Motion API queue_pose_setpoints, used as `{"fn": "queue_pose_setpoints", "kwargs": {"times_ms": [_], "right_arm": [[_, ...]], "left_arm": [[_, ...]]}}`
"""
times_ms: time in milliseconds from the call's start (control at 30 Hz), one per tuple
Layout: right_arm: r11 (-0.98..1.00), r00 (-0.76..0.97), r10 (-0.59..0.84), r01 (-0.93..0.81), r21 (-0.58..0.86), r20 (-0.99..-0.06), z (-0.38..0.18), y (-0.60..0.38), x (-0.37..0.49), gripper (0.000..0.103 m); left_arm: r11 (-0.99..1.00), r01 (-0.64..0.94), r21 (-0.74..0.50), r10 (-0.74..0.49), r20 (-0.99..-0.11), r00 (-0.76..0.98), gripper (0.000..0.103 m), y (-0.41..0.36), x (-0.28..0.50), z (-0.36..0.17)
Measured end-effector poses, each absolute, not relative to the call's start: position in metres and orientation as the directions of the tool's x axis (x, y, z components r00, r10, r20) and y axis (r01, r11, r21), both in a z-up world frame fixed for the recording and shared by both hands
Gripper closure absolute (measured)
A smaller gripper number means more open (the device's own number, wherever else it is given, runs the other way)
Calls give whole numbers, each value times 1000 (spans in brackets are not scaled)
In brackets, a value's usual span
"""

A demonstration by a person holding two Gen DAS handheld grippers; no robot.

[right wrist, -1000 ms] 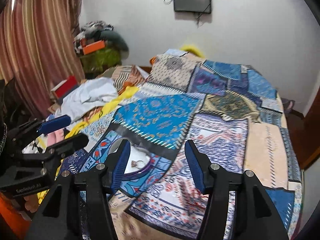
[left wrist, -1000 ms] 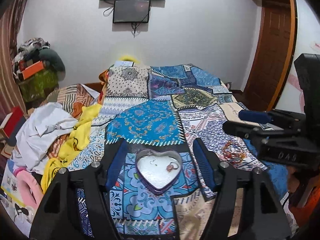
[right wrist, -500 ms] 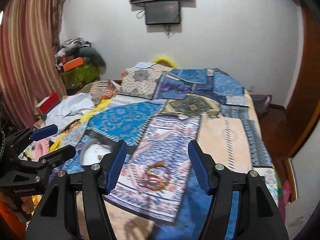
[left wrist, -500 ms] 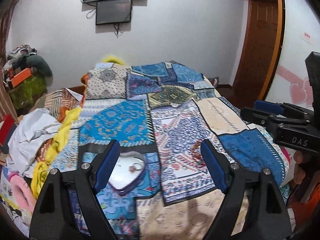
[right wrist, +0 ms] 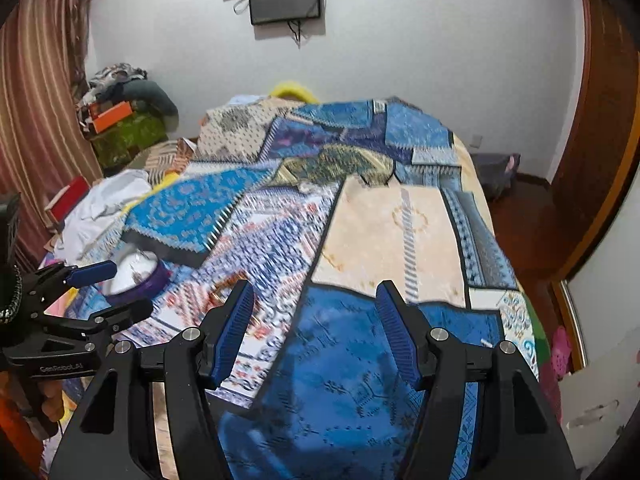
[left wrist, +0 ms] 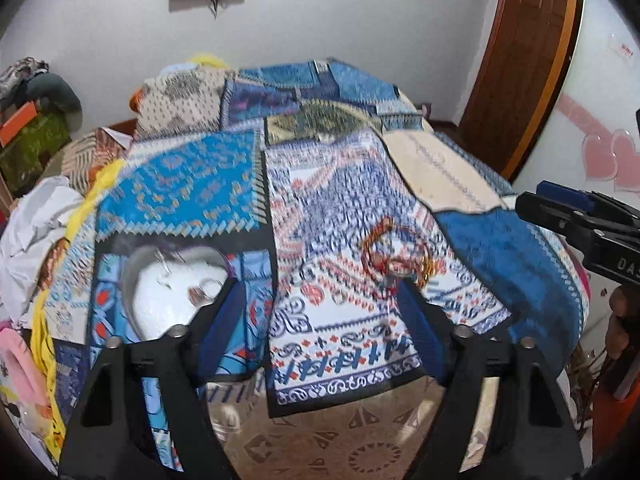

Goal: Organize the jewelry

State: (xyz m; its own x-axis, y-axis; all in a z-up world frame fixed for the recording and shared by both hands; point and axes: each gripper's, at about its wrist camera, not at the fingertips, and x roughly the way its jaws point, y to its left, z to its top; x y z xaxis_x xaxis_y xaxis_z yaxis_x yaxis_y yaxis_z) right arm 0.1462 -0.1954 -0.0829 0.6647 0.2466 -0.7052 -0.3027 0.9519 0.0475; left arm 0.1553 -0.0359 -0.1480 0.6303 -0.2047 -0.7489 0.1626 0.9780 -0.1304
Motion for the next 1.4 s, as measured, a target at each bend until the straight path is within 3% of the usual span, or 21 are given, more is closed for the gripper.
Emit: {"fn": "queue_pose_setpoints", "kwargs": {"times_ms": [233, 700, 867, 933, 1133, 1400], "right_arm": [[948, 600, 259, -307, 81, -757, -112, -205, 154, 43], [924, 564, 316, -364, 114, -763, -126, -180, 170, 44], [902, 529, 335, -420, 102, -780, -131, -163, 179, 57], [888, 496, 344, -448, 105, -797, -137, -154, 182, 70], [875, 469, 341, -475, 93, -815, -146, -144, 183, 94], [883, 521, 347, -462, 84, -780, -129, -144, 175, 99]], "left_arm": [[970, 170, -174, -241, -784, 572, 66, -38, 163, -173], [963, 196, -185, -266, -774, 574, 84, -43, 172, -185], [958, 204, -200, -283, -768, 575, 93, -44, 174, -187], [957, 207, -203, -287, -766, 576, 93, -44, 174, -187], [957, 218, -192, -285, -762, 582, 93, -46, 171, -185], [959, 209, -193, -282, -746, 603, 93, -43, 160, -173]]}}
